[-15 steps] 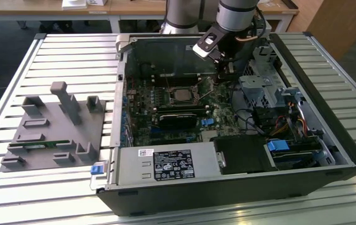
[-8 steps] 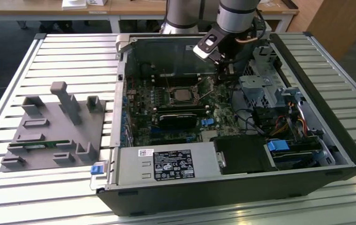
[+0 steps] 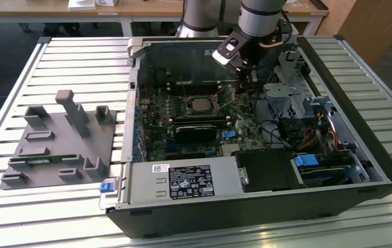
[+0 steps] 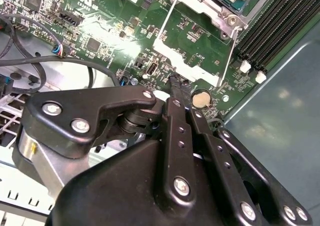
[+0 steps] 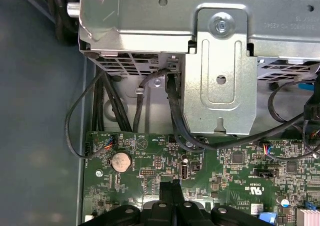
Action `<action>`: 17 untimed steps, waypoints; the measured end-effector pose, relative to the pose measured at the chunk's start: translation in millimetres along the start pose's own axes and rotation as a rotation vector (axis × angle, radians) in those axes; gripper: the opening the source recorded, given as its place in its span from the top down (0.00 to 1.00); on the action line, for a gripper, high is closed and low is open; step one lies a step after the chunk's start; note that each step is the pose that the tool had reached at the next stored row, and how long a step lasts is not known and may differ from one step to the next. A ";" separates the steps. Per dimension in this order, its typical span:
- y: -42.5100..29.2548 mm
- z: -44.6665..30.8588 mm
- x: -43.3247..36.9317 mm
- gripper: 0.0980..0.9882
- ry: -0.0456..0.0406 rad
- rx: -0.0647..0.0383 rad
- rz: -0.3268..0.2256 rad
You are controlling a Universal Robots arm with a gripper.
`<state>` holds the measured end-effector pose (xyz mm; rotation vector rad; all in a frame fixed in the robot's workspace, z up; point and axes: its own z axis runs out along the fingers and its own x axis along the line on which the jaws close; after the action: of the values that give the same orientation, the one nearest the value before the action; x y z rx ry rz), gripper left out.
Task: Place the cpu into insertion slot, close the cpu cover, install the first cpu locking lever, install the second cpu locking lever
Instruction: 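Close the cpu cover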
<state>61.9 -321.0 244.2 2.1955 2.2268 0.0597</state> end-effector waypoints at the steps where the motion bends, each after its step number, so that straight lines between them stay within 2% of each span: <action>1: -0.3 0.0 0.0 0.99 0.0000 0.000 0.000; 17: -7.0 -0.2 0.1 0.99 -0.0001 0.000 0.000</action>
<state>54.9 -321.0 244.1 2.1954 2.2268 0.0595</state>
